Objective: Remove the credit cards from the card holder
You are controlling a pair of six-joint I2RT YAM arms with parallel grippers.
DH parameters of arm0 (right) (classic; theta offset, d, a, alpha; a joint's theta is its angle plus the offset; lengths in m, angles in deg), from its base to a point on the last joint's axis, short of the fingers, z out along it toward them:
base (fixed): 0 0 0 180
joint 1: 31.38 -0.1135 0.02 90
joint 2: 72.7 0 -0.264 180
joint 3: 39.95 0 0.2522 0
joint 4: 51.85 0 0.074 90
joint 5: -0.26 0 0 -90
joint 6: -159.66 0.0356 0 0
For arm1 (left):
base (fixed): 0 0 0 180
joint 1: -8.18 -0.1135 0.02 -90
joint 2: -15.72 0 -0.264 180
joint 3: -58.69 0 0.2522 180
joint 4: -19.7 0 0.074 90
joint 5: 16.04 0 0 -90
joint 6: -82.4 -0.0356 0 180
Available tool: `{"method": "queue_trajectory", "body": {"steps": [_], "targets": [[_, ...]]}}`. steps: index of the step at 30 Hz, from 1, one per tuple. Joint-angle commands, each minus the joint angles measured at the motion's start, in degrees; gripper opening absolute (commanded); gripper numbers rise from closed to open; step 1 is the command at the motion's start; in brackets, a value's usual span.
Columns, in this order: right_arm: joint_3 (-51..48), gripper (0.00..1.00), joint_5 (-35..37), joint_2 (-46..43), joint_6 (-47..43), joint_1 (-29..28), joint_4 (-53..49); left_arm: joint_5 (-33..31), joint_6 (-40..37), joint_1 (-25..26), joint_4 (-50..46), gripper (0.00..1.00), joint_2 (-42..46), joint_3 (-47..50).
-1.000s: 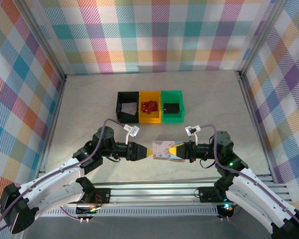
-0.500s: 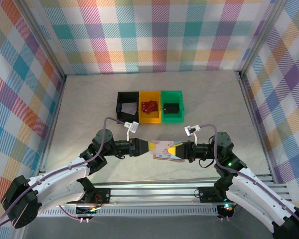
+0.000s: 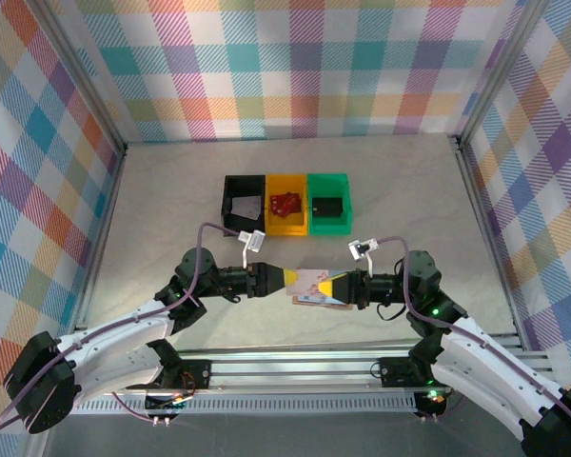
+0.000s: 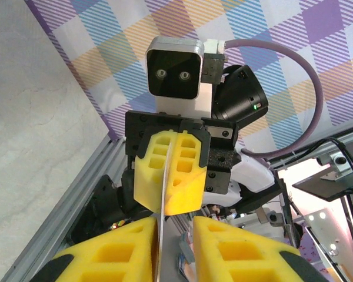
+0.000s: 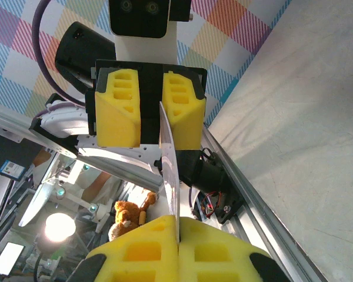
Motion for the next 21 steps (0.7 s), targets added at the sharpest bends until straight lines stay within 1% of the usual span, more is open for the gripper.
{"method": "queue_trajectory", "body": {"steps": [1, 3, 5, 16, 19, 21], "targets": [[2.5, 0.00, 0.8, 0.4, -0.5, -0.4, 1.9, 1.9, -0.4, 0.9, 3.2, 0.25, -0.3, 0.3], [3.0, 0.00, 0.8, 0.2, -0.7, -0.4, 1.4, 2.3, -0.8, 1.0, 2.1, 0.28, -0.6, -0.1], [3.2, 0.00, 0.9, 0.1, -1.0, -0.4, 1.1, 2.4, -1.1, 1.0, 1.6, 0.28, -0.5, -0.3], [3.0, 0.00, 0.9, 0.4, -0.9, -0.4, 0.9, 2.7, -2.5, 1.1, -0.5, 0.01, -0.6, -1.4], [3.3, 0.00, 1.2, 0.3, -1.6, -0.4, -0.5, 2.0, -4.0, 1.1, -3.2, 0.00, -0.1, -2.2], [3.9, 0.00, 2.0, -0.1, -2.9, -0.5, -3.3, 0.8, -5.5, 0.9, -6.0, 0.00, 0.7, -2.8]]}}
